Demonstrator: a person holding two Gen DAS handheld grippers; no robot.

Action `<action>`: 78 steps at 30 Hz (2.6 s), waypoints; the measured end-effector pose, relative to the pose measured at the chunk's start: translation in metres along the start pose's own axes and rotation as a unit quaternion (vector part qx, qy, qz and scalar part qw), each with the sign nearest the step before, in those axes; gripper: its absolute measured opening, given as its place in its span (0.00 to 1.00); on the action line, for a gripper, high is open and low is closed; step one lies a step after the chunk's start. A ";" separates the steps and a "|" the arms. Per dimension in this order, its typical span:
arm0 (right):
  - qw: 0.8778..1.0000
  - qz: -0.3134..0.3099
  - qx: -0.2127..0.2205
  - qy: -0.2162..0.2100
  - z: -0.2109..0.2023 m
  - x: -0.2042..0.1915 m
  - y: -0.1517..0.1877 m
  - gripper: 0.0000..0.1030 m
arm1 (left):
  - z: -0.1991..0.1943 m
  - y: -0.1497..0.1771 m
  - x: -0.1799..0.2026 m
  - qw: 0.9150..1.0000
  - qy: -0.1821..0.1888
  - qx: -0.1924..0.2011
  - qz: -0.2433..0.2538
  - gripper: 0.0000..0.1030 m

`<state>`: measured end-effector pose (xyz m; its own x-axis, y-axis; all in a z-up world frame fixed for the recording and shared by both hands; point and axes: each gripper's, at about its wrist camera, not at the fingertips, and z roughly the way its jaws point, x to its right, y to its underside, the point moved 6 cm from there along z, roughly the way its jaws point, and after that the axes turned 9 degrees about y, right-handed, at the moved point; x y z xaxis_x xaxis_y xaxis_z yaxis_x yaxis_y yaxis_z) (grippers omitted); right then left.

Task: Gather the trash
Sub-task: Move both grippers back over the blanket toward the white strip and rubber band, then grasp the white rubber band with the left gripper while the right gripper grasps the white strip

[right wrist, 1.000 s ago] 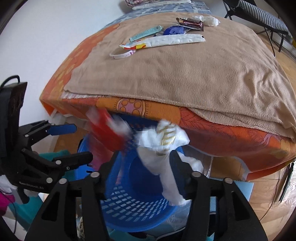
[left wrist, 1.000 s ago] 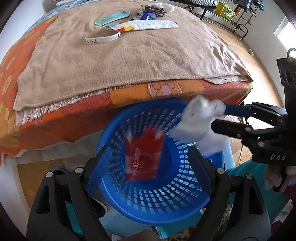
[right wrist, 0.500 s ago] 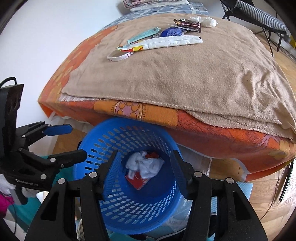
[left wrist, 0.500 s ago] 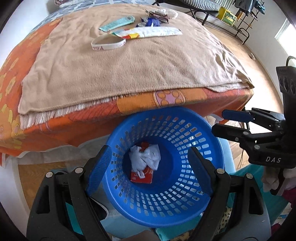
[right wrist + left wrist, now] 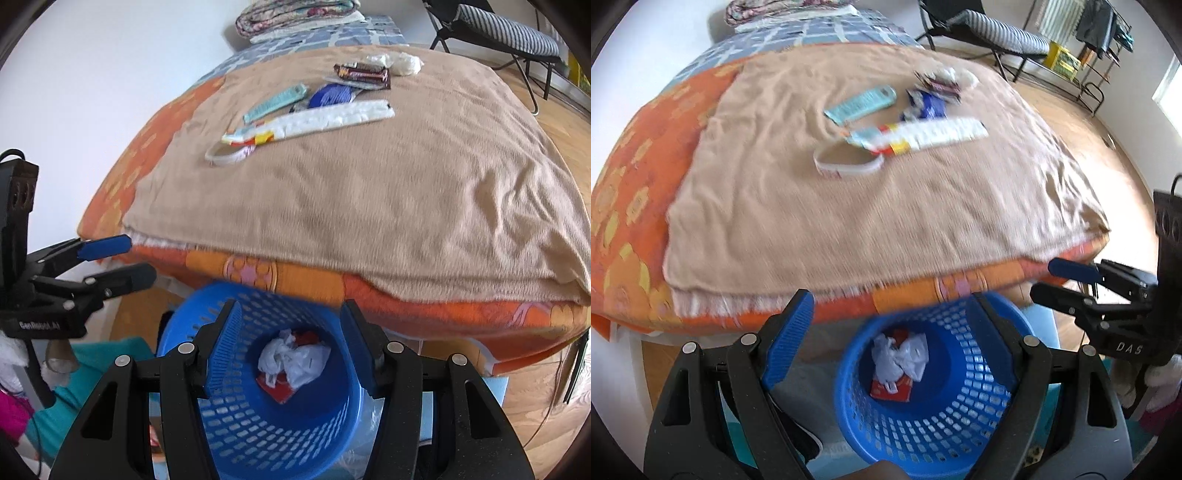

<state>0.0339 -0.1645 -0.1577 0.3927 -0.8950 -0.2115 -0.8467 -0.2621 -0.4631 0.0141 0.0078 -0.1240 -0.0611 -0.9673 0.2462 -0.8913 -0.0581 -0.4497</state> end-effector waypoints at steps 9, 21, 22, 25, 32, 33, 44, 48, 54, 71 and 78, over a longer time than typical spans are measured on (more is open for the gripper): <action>0.999 0.038 0.016 -0.004 0.008 0.009 -0.055 0.53 | 0.006 -0.052 -0.030 1.000 -0.014 0.013 -0.009 0.84; 0.991 0.136 0.006 -0.013 0.049 0.030 -0.128 0.53 | 0.033 -0.090 -0.063 0.999 -0.010 0.009 -0.039 0.84; 0.989 0.145 0.007 -0.011 0.052 0.032 -0.133 0.53 | 0.037 -0.092 -0.064 0.999 -0.009 0.006 -0.037 0.84; 0.986 0.164 0.010 -0.001 0.063 0.032 -0.148 0.53 | 0.045 -0.096 -0.062 1.000 -0.006 -0.001 -0.031 0.84; 0.981 0.182 0.008 0.065 0.091 0.025 -0.171 0.53 | 0.052 -0.097 -0.059 1.000 -0.006 -0.007 -0.021 0.84; 0.979 0.188 0.003 0.076 0.096 0.025 -0.172 0.53 | 0.052 -0.097 -0.059 1.000 -0.006 -0.007 -0.021 0.84; 0.981 0.071 0.004 0.182 0.111 0.013 -0.175 0.60 | 0.046 -0.101 -0.082 0.999 -0.006 0.002 -0.043 0.84; 0.983 0.043 -0.004 0.179 0.108 0.025 -0.163 0.60 | 0.043 -0.104 -0.087 0.998 -0.001 0.009 -0.058 0.77; 0.987 0.038 -0.012 0.159 0.097 0.045 -0.150 0.56 | 0.056 -0.106 -0.080 0.998 0.022 -0.007 -0.065 0.73; 0.992 0.038 -0.018 0.123 0.086 0.050 -0.136 0.55 | 0.108 -0.122 -0.056 0.994 0.004 -0.061 -0.092 0.73; 0.990 0.022 -0.014 0.137 0.086 0.053 -0.136 0.39 | 0.116 -0.123 -0.046 0.996 -0.052 -0.058 -0.040 0.67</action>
<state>0.2010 -0.1451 -0.1800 0.2468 -0.9690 0.0130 -0.8718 -0.2278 -0.4337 0.1785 0.0304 -0.1797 0.0535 -0.9814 0.1842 -0.9379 -0.1127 -0.3281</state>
